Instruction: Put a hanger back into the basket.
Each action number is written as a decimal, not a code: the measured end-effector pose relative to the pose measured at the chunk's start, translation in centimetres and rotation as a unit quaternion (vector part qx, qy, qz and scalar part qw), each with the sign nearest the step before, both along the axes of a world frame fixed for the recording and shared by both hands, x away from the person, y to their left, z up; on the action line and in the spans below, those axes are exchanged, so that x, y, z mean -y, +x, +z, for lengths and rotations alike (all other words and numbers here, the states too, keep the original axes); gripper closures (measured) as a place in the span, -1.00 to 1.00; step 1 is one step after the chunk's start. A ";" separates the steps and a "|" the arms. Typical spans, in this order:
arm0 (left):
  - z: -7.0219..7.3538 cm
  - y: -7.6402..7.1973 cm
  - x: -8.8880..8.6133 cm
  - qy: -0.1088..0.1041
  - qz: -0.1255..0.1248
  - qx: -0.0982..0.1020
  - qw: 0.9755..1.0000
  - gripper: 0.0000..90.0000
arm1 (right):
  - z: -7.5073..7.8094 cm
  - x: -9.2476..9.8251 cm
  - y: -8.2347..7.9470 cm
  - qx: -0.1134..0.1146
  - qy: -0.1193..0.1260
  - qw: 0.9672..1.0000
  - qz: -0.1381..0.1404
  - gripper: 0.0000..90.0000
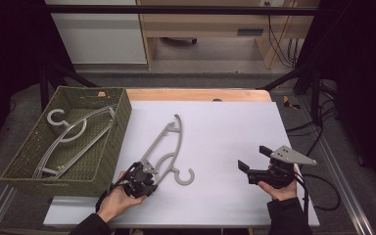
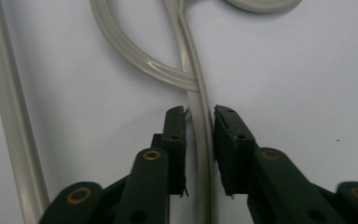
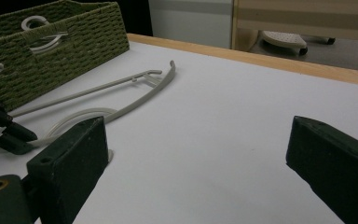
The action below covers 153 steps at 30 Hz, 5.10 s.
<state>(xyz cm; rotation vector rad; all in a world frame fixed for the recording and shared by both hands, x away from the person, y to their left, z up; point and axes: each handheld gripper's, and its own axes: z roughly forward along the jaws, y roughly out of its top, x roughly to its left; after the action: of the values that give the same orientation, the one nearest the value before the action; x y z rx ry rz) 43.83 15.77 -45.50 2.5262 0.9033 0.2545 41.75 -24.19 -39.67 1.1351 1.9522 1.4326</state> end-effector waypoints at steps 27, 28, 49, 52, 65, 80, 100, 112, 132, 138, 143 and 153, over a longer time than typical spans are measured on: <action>-0.1 -0.5 0.1 0.017 -0.009 0.014 1.000 0.78 | 0.3 -0.2 -0.1 0.003 -0.001 1.000 0.002 -0.87; -0.1 -0.5 0.1 0.011 -0.008 0.013 1.000 0.79 | 0.3 -0.2 -0.1 0.003 -0.001 1.000 0.003 -0.87; 3.4 -1.8 -1.8 -0.058 -0.018 0.071 0.996 0.83 | 0.0 0.1 0.0 -0.001 0.000 1.000 0.001 -0.87; 4.0 -2.0 -1.9 -0.065 -0.023 0.074 0.995 0.83 | 0.0 0.1 0.0 -0.001 -0.001 1.000 0.000 -0.87; 7.4 -3.5 -2.3 -0.096 -0.046 0.098 0.990 0.83 | 0.2 0.4 -0.1 0.003 0.001 1.000 -0.001 -0.87; 14.2 -3.9 -4.9 -0.103 -0.050 0.152 0.982 0.83 | 0.3 0.4 -0.2 0.006 0.003 1.000 -0.003 -0.88; 15.0 1.5 -13.1 -0.077 -0.001 0.121 0.990 0.83 | 0.2 0.3 -0.1 0.004 0.001 1.000 -0.003 -0.88; 12.9 2.4 -17.3 -0.059 0.017 0.096 0.993 0.83 | 0.1 0.2 0.0 0.001 -0.001 1.000 -0.004 -0.88; 11.5 2.9 -22.5 -0.059 0.038 0.066 0.995 0.82 | -0.1 0.2 0.1 -0.002 -0.003 1.000 -0.005 -0.87; 10.8 3.2 -23.3 -0.053 0.039 0.051 0.997 0.82 | -0.1 0.2 0.1 -0.003 -0.002 1.000 -0.005 -0.87; 10.4 3.4 -23.4 -0.052 0.037 0.044 0.997 0.82 | -0.1 0.2 0.1 -0.002 -0.003 1.000 -0.005 -0.87; 9.3 3.5 -24.5 -0.061 0.058 0.033 0.996 0.80 | -0.1 0.2 0.1 -0.002 -0.003 1.000 -0.005 -0.87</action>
<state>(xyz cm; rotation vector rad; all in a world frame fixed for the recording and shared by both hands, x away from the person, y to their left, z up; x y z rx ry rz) 47.30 40.23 -36.15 2.3431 1.0109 0.3069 41.85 -24.38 -39.76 1.1455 1.9494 1.4192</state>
